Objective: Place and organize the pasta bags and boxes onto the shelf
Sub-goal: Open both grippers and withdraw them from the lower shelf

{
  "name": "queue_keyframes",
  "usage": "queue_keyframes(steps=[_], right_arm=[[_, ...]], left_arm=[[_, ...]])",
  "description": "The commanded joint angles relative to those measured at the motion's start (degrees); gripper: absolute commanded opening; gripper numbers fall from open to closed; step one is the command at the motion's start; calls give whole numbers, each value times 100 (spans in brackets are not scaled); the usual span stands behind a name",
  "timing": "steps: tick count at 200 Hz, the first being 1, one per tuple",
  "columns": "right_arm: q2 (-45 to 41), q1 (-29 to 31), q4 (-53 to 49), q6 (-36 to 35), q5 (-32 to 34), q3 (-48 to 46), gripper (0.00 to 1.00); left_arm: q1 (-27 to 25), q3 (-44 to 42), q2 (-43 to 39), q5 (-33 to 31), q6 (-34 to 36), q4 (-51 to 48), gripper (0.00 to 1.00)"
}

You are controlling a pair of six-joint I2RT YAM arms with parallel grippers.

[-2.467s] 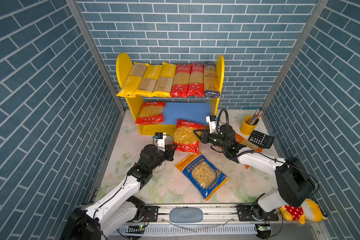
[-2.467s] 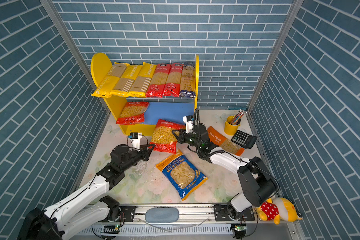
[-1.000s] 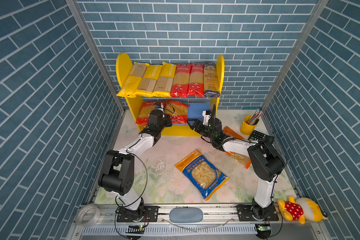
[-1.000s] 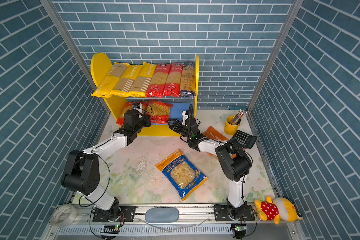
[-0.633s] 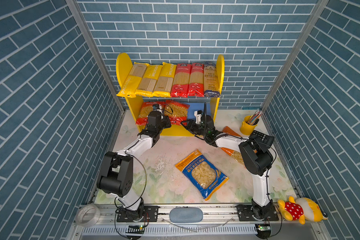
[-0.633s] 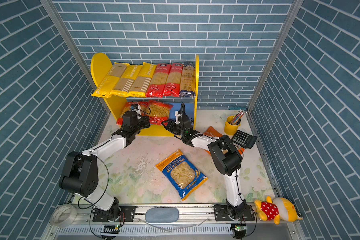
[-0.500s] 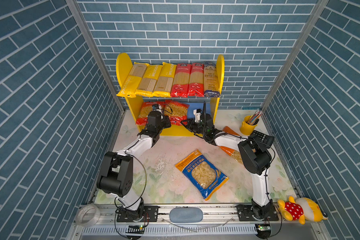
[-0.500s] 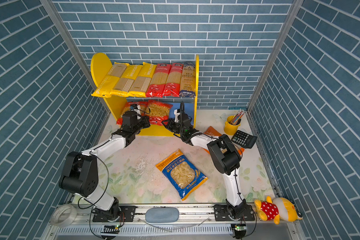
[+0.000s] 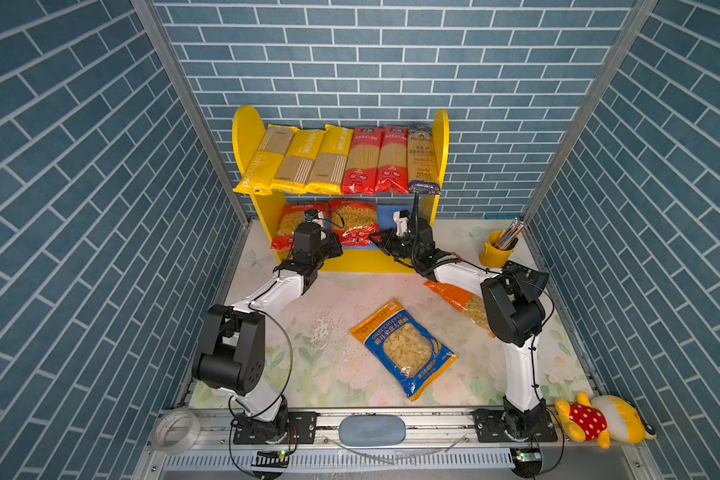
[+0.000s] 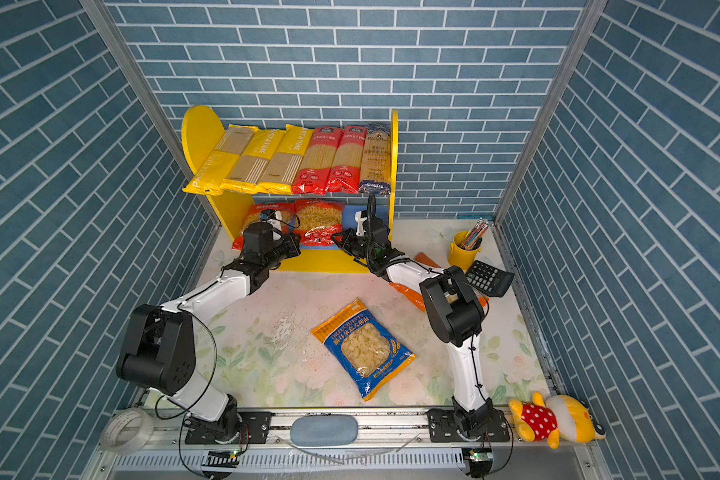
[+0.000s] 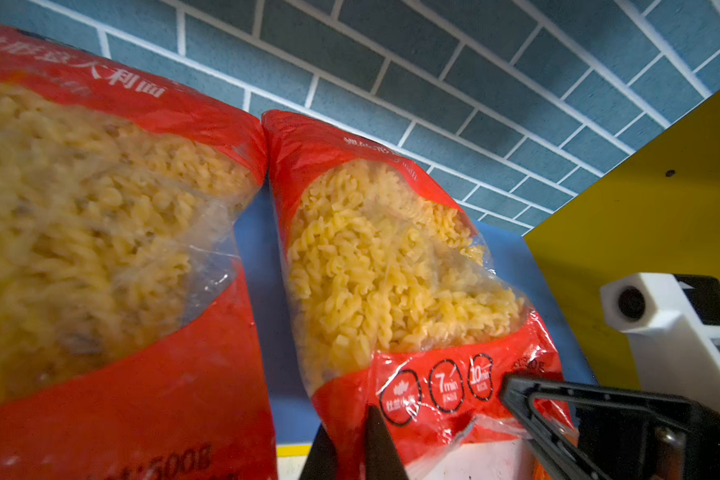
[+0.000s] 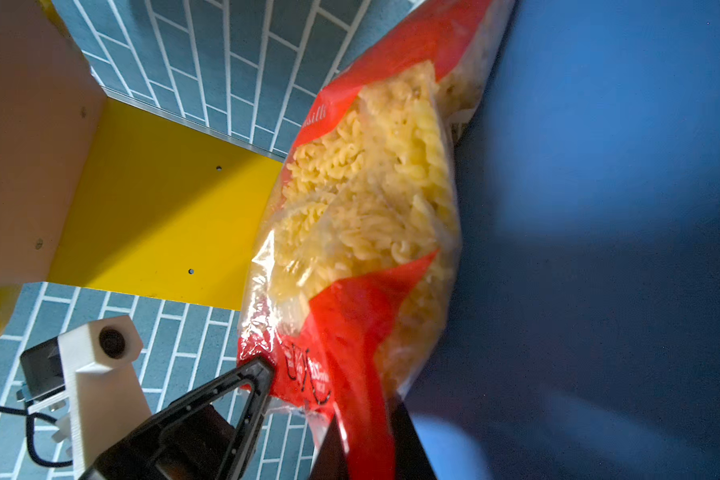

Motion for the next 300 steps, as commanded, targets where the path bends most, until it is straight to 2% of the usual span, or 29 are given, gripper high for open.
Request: queue_keyframes(steps=[1,60,85,96,119,132,173,203,211,233,263,283,300], right_arm=[[44,-120,-7,-64,-147,447,16],[186,74,46,118,-157,475,17],[17,62,-53,113,-120,322,23],[-67,48,-62,117,-128,259,29],[-216,36,-195,118,-102,185,47],[-309,37,-159,236,-68,130,53],[-923,29,-278,338,250,-464,59],[-1539,21,-349,253,376,-1210,61],[-1685,29,-394,217,298,-1376,60],[-2192,40,-1002,-141,264,-1953,55],[-3064,32,-2083,-885,565,-2985,50],[-3579,-173,-3508,-1761,1007,-3308,49],[-4051,-709,-4213,-2115,1130,-3749,52]], left_arm=[[20,-189,-167,-42,-20,-110,14],[219,-444,-348,-73,-8,-205,13],[338,-281,-372,-27,36,-463,16],[356,-248,-428,-29,16,-538,19],[349,-262,-505,249,-83,-474,32],[349,-139,-517,358,10,-647,36],[341,122,-902,604,308,-1068,49],[273,-212,-1337,1066,-14,-766,56],[190,-454,-1521,1027,-139,-575,58],[-310,-885,-2061,226,180,-1033,64],[-616,-1947,-2666,58,-445,-983,64],[-1260,-2340,-2997,-433,-453,-1329,65],[-1910,-2623,-3170,-858,-659,-1347,66]])
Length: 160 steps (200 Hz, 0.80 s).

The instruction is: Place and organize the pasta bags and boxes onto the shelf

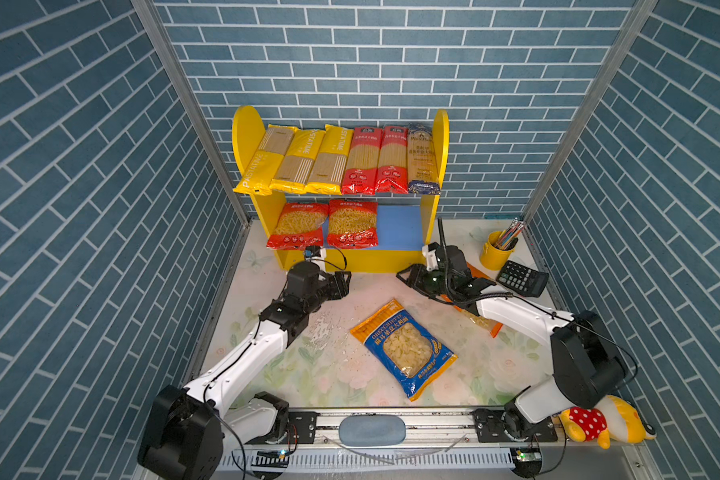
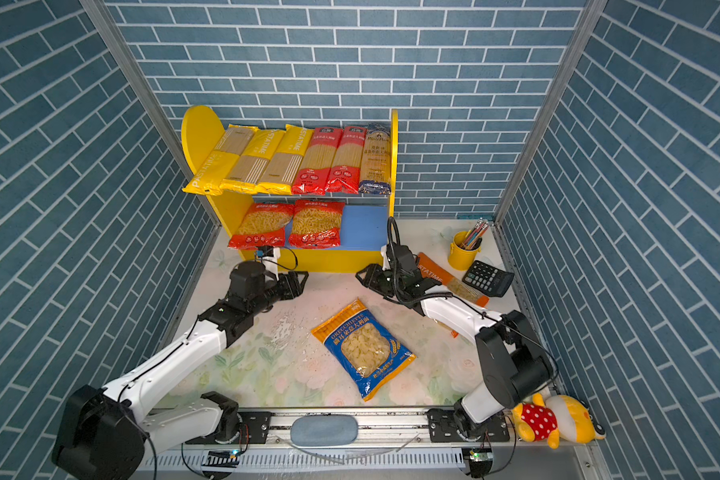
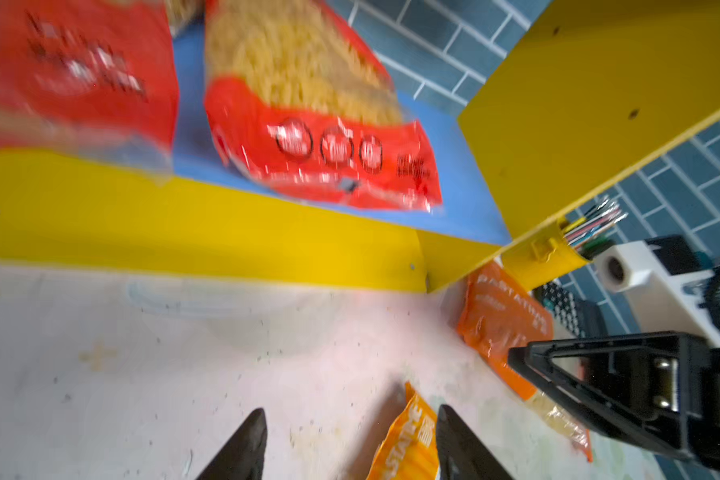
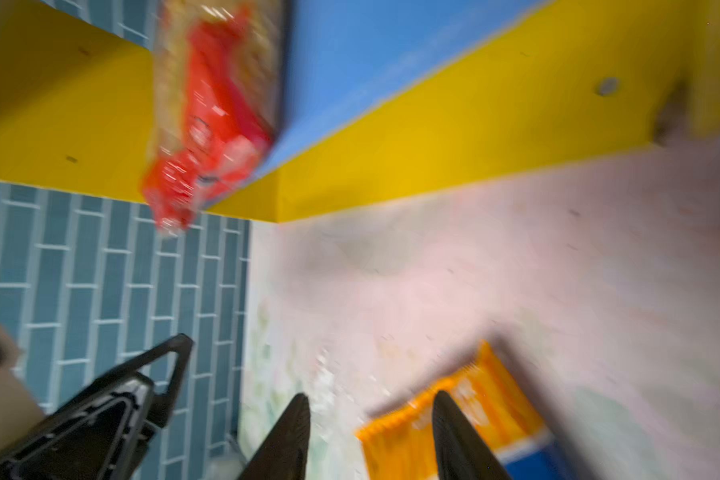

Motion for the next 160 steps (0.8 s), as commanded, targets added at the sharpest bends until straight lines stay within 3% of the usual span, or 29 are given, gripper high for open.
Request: queue_keyframes(steps=[1,17,34,46,71,109,160], right_arm=[[-660,-634,-1712,-1059,526,-569,52],[-1047,-1017,-2511,-1457,1232,-759,58],[-1157,-1144,-3261,-1794,2646,-677,68],[-1107,-1367,-3322,-1870,3011,-684,72],[-793,-1915,-2739,-1921,2716,-668,72],[72,-2004,-2284,-1911,2581,-311,70],[260,-1705,-1794,-1467,1815,-1102,63]], left_arm=[[-743,-314,-273,-716,-301,-206,66],[-1555,-362,-118,-1137,-427,-34,66],[-2419,-100,414,-1474,-410,245,66],[-2877,234,931,-1609,-357,458,67],[-3350,1035,2205,-1309,-423,1007,67],[-3630,2147,3866,-910,-421,1201,67],[-3481,1890,4386,-762,-652,1375,67]])
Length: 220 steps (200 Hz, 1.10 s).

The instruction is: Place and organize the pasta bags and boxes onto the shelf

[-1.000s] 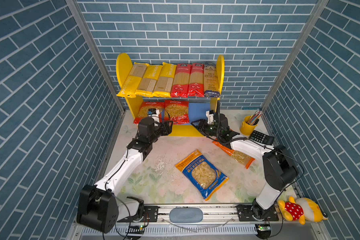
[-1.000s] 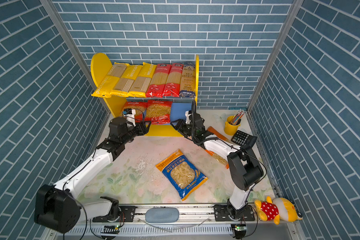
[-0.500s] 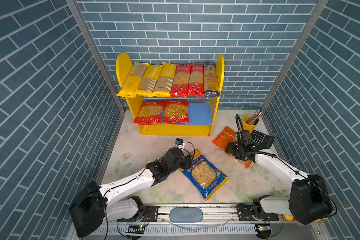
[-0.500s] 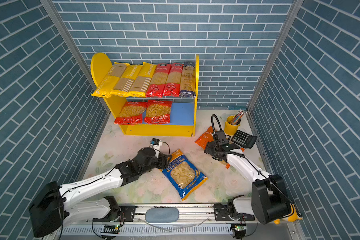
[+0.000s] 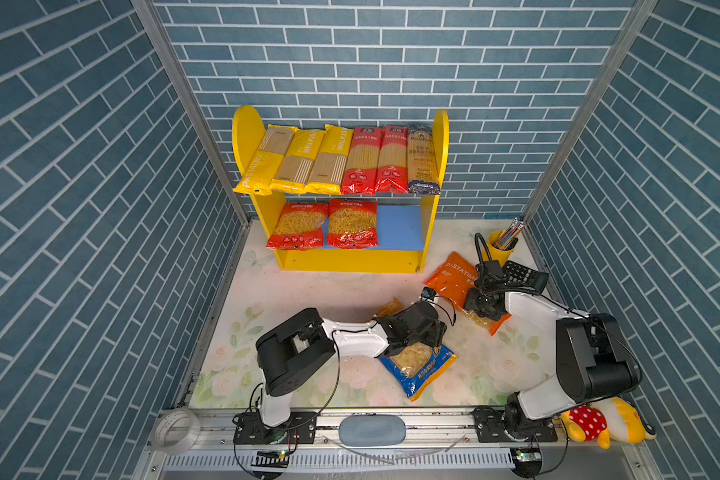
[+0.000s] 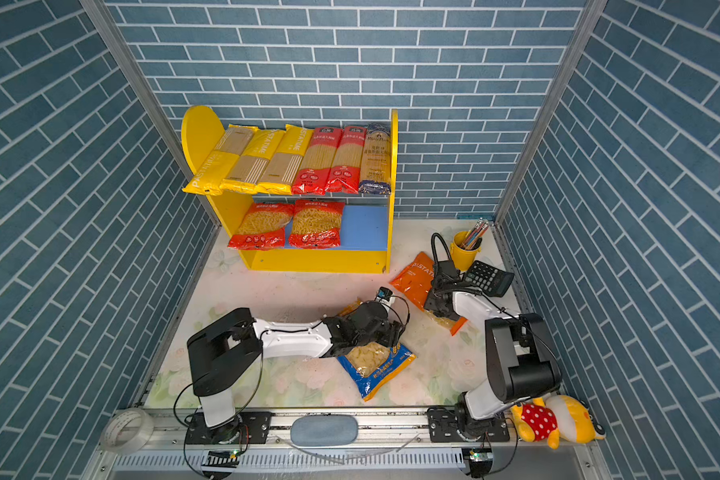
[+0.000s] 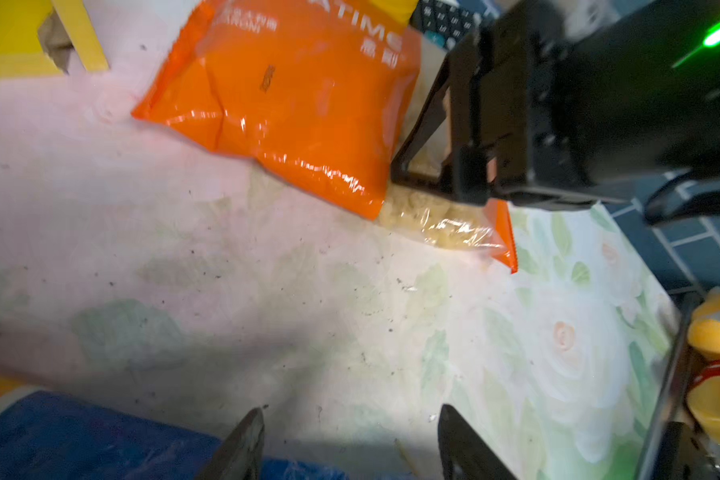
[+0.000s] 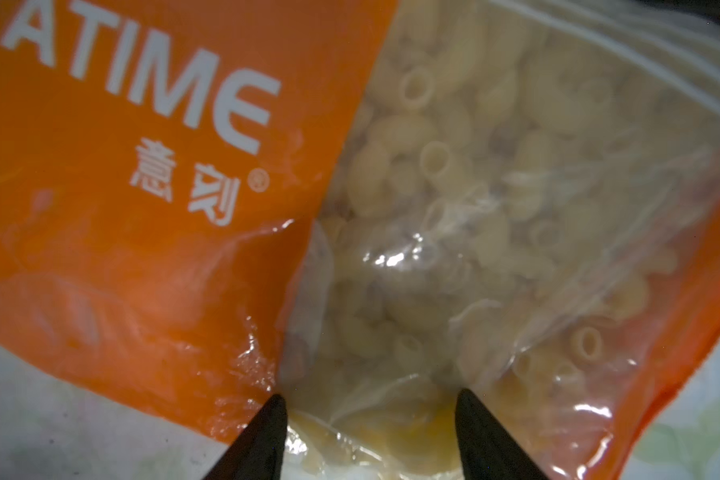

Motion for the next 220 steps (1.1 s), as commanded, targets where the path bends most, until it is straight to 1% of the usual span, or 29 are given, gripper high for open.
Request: queue_keyframes(steps=[1,10,21,38,58,62,76,87,108,118,125,141,150,161,179,201,220], right_arm=[[29,279,168,245,-518,-473,63],[-10,454,168,364,-641,-596,62],[-40,738,154,534,-796,-698,62],[-24,1360,-7,785,-850,-668,61],[6,1980,26,1141,-991,-622,61],[-3,2073,55,1222,-1195,-616,60],[-54,2316,169,1428,-1473,-583,60],[-130,2436,181,1463,-1728,-491,60],[-362,2388,-166,962,-2521,-96,61],[-514,2203,-489,676,-2780,114,63],[-667,1943,-633,529,-2962,177,63],[-1060,1032,-687,442,-3413,85,63],[-1270,504,-724,383,-3500,40,63],[-1488,1,-856,262,-3337,61,64],[-1761,-677,-968,195,-2755,24,67],[-1993,-1341,-674,281,-2236,-231,70],[-1875,-1722,-303,365,-2102,-461,73]], left_arm=[[126,-290,-28,115,-224,193,67],[204,-538,-101,143,-357,279,67],[289,-830,-246,32,-456,298,67],[399,-1179,-498,-191,-479,173,67],[649,-1612,-784,-194,-612,239,67],[710,-1695,-842,-197,-671,266,67],[898,-1995,-1059,-136,-886,576,66],[989,-2233,-1262,-170,-976,556,66],[1023,-2133,-1690,-315,-793,59,66],[1023,-2033,-1860,-339,-619,-337,66],[1024,-1818,-1975,-370,-493,-585,66],[1023,-1615,-2193,-422,-322,-896,66],[1023,-1476,-2274,-383,-293,-987,66],[999,-1295,-2295,-263,-302,-978,66],[823,-907,-2113,-166,-309,-886,66],[564,-380,-1506,37,-362,-710,66],[386,90,-894,281,-439,-635,66]])
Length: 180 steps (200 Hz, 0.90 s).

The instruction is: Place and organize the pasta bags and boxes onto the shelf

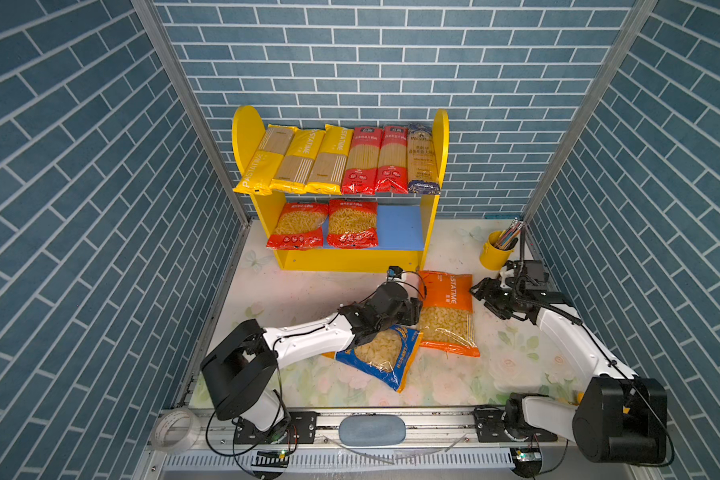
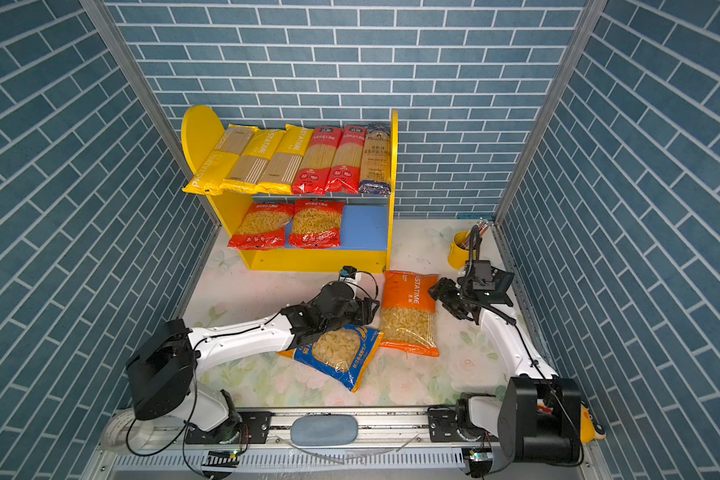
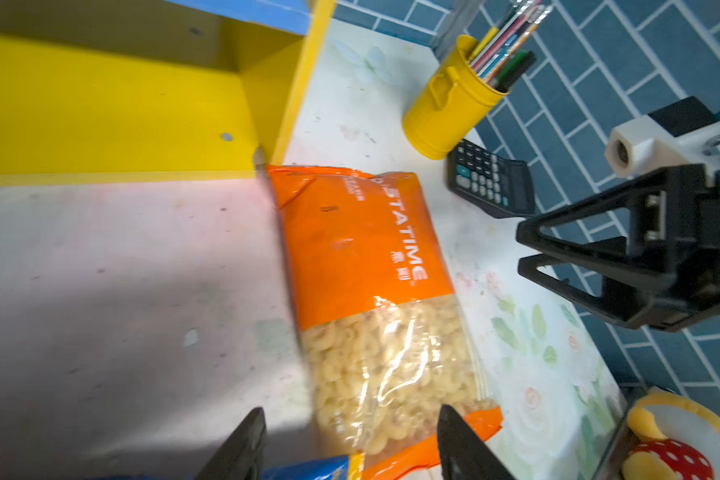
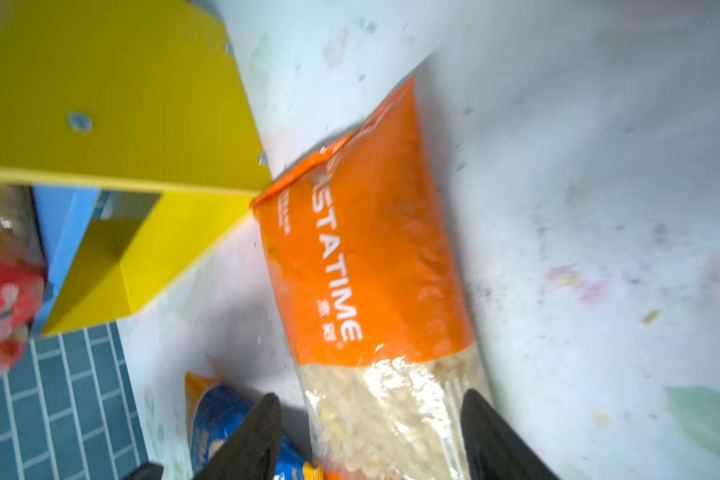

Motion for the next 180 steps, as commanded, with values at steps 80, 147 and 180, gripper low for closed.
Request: queue_keyframes(steps=[80,147,180], right_arm=[[1417,-118,1986,-187,-1119,-1035,77],[1747,255,3563,128,-1878,-1492,33],[1045,260,3358,360,-1933,-1419,15]], left_arm=[[-23,508,1400,616,-277,294,66],[77,-56,1041,545,-514,424,66],[164,-219,662,476,-495,337,66]])
